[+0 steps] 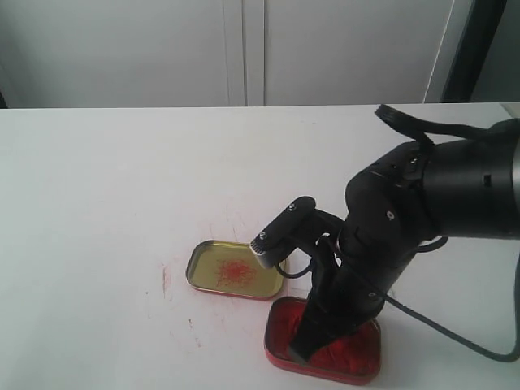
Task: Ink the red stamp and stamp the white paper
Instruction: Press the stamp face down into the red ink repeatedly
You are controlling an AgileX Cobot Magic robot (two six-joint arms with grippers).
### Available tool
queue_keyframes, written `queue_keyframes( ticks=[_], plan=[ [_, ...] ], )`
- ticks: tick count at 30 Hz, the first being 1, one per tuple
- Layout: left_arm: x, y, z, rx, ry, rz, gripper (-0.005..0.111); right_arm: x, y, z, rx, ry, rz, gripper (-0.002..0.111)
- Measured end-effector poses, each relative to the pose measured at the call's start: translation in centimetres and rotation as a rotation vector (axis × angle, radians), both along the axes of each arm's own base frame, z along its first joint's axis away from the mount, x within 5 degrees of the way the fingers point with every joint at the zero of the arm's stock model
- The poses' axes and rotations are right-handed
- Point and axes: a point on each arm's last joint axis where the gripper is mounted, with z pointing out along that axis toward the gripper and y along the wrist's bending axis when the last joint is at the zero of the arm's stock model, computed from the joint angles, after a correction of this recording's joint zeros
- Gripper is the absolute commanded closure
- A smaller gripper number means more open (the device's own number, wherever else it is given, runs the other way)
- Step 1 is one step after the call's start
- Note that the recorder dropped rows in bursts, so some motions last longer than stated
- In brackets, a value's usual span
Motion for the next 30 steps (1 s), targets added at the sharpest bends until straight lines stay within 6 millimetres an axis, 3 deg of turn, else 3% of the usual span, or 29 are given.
queue_keyframes(
  ticks=[17,30],
  plan=[
    [0.0,0.0,0.0,0.0,0.0,0.0,0.107,-0.7,-0.7,-2.8,0.034,-0.039,-0.018,0.108],
    [0.0,0.0,0.0,0.0,0.0,0.0,0.107,-0.8,-0.9,-3.1,0.061,-0.064,-0.026,0.108]
  ],
)
